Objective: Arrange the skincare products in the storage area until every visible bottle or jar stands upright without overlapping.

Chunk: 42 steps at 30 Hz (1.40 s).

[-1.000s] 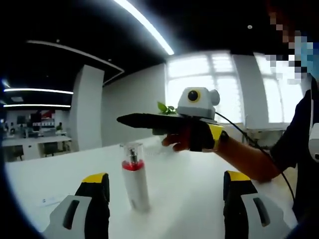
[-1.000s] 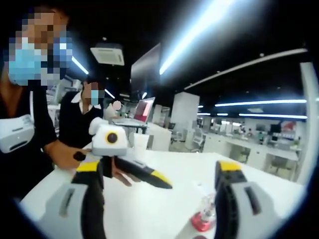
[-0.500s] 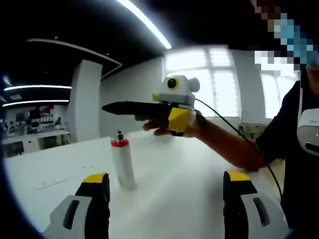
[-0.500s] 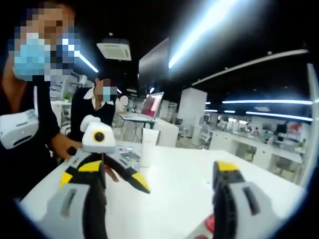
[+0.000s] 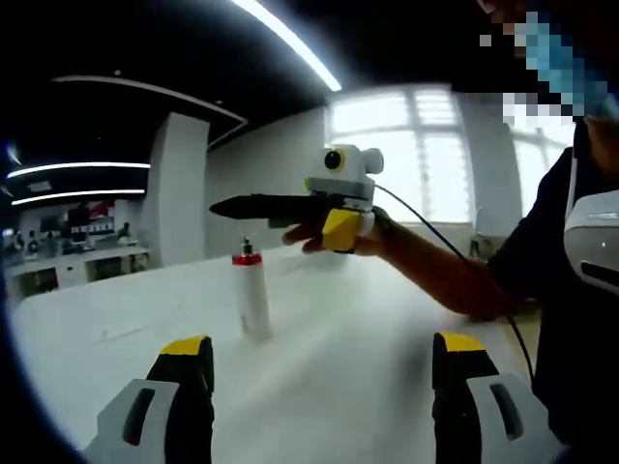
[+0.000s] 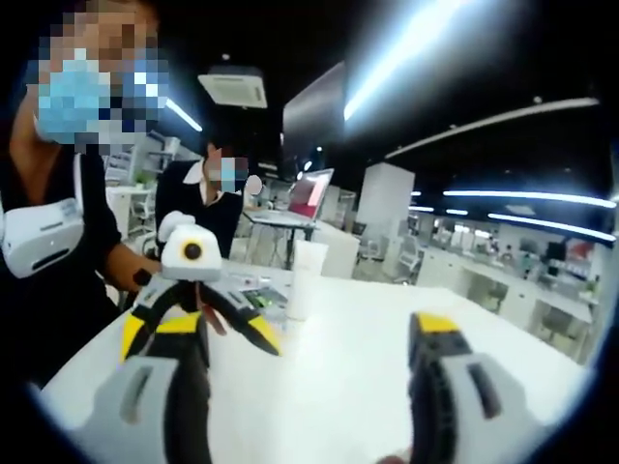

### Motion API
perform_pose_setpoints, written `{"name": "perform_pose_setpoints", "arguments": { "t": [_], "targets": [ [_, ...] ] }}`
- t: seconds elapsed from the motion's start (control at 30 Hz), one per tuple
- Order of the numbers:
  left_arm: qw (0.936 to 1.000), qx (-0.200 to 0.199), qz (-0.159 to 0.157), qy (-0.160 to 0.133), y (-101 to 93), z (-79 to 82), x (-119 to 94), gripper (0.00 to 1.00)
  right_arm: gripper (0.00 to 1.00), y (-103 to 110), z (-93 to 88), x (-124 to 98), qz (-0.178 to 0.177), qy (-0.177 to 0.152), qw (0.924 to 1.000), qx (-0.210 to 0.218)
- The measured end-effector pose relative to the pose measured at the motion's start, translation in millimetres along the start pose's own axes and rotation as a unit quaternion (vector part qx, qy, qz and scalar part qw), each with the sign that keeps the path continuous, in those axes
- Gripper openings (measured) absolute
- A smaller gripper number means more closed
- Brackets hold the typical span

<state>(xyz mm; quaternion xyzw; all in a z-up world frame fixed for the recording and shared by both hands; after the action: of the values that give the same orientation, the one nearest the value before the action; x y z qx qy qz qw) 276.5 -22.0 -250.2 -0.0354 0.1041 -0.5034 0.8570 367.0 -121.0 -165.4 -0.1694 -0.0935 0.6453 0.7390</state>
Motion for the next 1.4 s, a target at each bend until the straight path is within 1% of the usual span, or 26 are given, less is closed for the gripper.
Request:
{"name": "perform_pose_setpoints", "arguments": {
  "t": [0.13,0.3,0.47,0.6,0.93,1.13,1.4],
  "targets": [
    [1.0000,-0.003,0.008,-0.001,1.6,-2.1,-11,0.95,0.83,5,3.9,5,0.004,0.001,1.0000,-0.005],
    [0.9998,-0.007,0.018,-0.009,3.7,-2.4,-27,0.95,0.82,11,7.4,10,0.002,-0.001,1.0000,-0.007],
    [0.9993,-0.009,0.030,-0.018,6.6,-3.6,-45,0.95,0.81,15,2.4,16,0.000,0.006,1.0000,-0.001],
    [0.9988,-0.014,0.040,-0.027,8.9,-4.4,-59,0.95,0.80,17,-0.1,21,-0.004,0.004,0.9999,0.010],
    [0.9965,-0.021,0.063,-0.050,14.2,-9.1,-94,0.95,0.77,31,0.4,50,0.017,0.025,0.9995,0.009],
    [0.9950,-0.020,0.075,-0.063,17.7,-9.6,-114,0.95,0.77,36,5.3,69,0.028,0.034,0.9990,0.005],
    [0.9930,-0.024,0.088,-0.075,25.2,-13.7,-130,0.95,0.77,42,4.3,93,0.044,0.049,0.9978,0.002]
  ]
}}
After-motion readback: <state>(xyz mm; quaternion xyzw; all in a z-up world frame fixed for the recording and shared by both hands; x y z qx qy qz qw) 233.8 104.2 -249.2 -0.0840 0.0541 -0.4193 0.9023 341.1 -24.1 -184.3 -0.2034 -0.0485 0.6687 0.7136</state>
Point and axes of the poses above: the point that each gripper's makers call its tool centre point, and the gripper's own axes: x roughly forward along the fingers, y roughly to its left, z roughly out of its top, the point moved 5 cm from there along -x, roughly backward along the fingers, and after that the axes turned 7 degrees about -x, right-handed, at the moved point
